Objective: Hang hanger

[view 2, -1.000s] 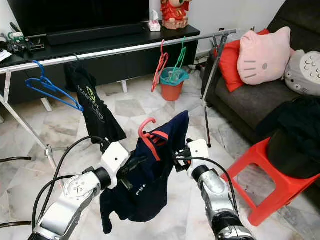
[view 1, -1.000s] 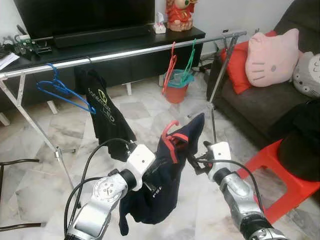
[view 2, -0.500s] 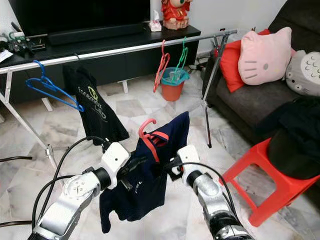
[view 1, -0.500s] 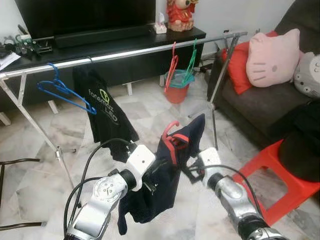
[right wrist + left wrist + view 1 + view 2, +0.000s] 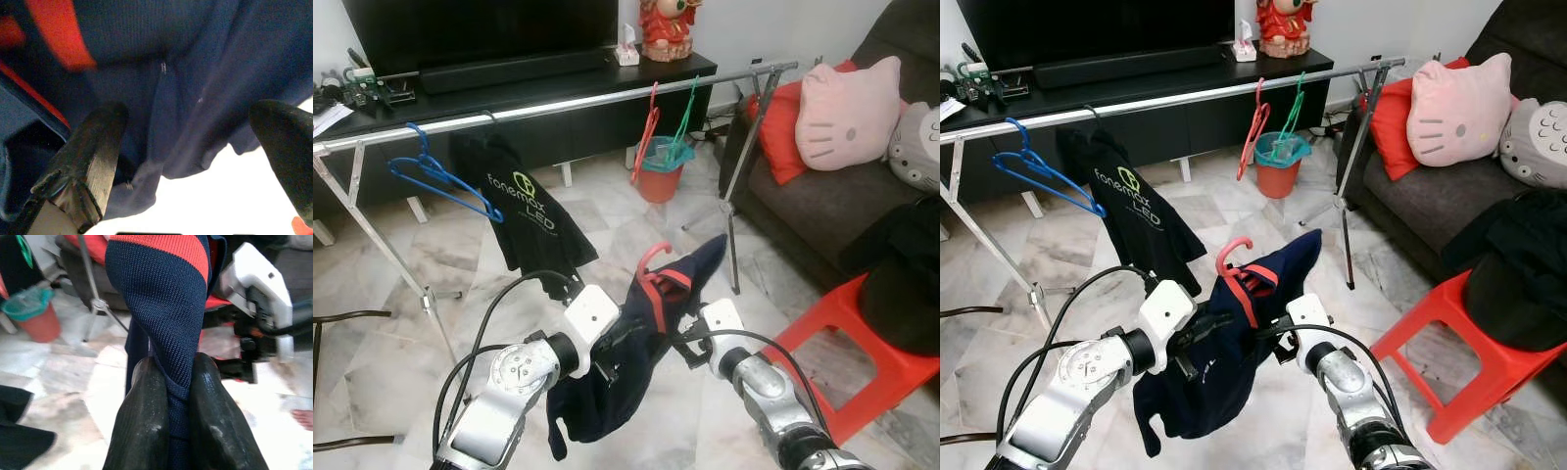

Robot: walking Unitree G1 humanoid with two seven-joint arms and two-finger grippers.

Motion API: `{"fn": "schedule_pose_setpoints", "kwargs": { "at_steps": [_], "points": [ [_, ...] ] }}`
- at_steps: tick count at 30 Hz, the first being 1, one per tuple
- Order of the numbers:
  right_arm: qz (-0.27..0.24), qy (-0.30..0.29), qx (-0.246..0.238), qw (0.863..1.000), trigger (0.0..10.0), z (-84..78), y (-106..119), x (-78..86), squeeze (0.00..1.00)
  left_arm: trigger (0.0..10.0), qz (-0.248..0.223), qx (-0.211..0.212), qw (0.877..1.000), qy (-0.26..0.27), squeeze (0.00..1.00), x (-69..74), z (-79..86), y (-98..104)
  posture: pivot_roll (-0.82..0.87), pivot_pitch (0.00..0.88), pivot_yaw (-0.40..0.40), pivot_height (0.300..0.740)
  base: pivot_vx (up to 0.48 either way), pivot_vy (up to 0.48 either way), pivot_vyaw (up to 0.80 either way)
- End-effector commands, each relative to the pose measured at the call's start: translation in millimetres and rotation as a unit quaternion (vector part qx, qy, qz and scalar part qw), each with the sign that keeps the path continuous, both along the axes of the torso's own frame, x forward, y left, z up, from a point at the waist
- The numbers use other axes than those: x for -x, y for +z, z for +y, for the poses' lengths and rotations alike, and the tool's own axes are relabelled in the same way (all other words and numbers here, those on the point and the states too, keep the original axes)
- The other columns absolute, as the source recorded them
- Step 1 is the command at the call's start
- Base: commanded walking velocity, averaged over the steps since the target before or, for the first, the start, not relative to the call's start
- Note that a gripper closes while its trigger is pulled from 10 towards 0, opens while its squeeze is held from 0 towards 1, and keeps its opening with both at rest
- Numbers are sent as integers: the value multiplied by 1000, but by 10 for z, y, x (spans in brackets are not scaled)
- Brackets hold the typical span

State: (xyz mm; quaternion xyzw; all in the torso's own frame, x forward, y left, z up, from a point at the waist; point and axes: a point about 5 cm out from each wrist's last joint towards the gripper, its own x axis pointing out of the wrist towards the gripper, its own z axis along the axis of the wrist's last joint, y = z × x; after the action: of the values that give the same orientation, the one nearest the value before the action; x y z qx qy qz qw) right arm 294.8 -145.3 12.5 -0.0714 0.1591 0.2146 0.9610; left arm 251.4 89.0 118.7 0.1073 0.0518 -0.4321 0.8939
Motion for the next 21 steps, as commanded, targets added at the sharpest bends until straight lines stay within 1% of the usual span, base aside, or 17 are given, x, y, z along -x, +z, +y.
{"fn": "schedule_pose_setpoints", "kwargs": {
  "at_steps": [1,2,5,8,11,13,14,15,16,19,21],
  "points": [
    [-7,-1,-17,1000,10000,19,39,-34,0,10000,2,22,999,-32,0,57,-64,104,35,0,-41,740,0,0,0],
    [-7,7,-21,1000,10000,39,37,-26,0,10000,8,31,999,-34,0,58,-67,125,41,0,-42,740,0,0,0],
    [-7,13,-24,1000,10000,56,33,-17,0,10000,11,40,998,-36,0,56,-73,148,41,0,-42,740,0,0,0],
    [1,38,-35,999,10000,103,11,17,0,10000,14,66,997,-44,0,41,-116,225,36,0,-37,740,0,0,0],
    [3,39,-26,999,10000,101,-12,37,0,10000,14,69,996,-50,0,46,-141,249,36,0,-37,740,0,0,0],
    [-2,16,-11,1000,10000,54,-24,37,0,10000,19,77,995,-57,0,60,-164,266,36,0,-37,740,0,0,0],
    [-11,-15,2,1000,10000,-8,-12,15,0,10000,22,83,994,-63,0,74,-175,286,38,0,-37,740,0,0,0],
    [-18,-27,6,999,10000,-36,4,-2,0,10000,24,84,994,-64,0,79,-172,294,38,0,-37,740,0,0,0],
    [-18,-27,6,999,10000,-36,4,-2,0,10000,24,84,994,-64,0,79,-172,294,38,0,-37,740,0,0,0],
    [-39,-72,16,997,10000,-153,75,-69,0,10000,31,75,995,-63,0,95,-127,265,38,0,-37,740,0,0,0],
    [-43,-78,20,996,10000,-180,92,-83,0,10000,33,73,995,-62,0,96,-115,255,38,0,-37,740,0,0,0]
  ]
}}
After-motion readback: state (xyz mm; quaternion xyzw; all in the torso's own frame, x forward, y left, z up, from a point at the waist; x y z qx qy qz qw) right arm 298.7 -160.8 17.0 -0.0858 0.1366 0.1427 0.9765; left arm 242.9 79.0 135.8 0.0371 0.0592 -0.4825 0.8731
